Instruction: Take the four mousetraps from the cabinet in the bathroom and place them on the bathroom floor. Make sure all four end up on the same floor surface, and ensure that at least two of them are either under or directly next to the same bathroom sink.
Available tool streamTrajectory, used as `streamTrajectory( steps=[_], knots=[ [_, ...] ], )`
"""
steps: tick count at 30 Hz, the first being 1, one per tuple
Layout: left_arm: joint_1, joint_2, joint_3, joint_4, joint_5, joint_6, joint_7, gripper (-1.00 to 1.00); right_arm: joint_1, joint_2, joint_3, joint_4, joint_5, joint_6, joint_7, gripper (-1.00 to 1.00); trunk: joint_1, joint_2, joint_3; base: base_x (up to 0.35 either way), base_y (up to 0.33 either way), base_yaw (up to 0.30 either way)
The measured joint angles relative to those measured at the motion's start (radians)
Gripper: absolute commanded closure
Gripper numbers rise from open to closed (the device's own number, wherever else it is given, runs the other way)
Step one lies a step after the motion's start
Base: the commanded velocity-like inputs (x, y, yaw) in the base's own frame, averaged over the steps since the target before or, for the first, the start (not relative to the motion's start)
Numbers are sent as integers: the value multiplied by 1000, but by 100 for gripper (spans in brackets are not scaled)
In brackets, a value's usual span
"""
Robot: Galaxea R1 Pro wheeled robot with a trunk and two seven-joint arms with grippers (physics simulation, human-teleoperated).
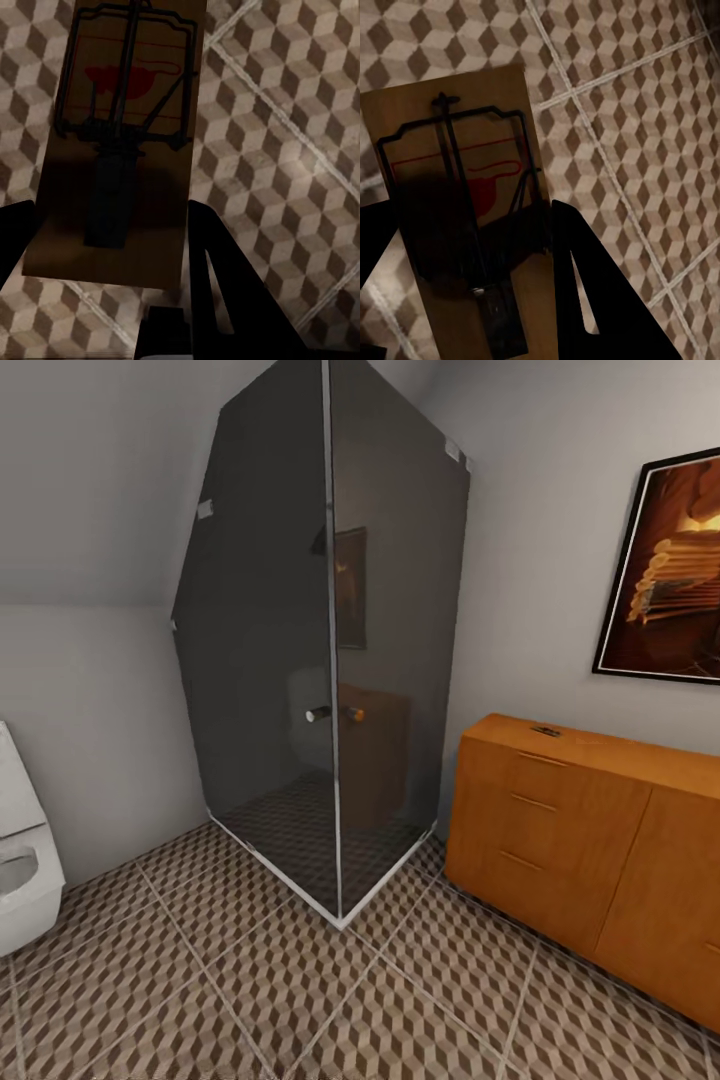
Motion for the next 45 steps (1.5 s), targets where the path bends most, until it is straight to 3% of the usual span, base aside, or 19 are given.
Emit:
streamTrajectory(
  steps=[45],
  knots=[
    [0,0,0,0,0,0,0,100,0,-2,-1,0,-1,-3,-1,100,0,0,-66,0,0,144]
  ],
)
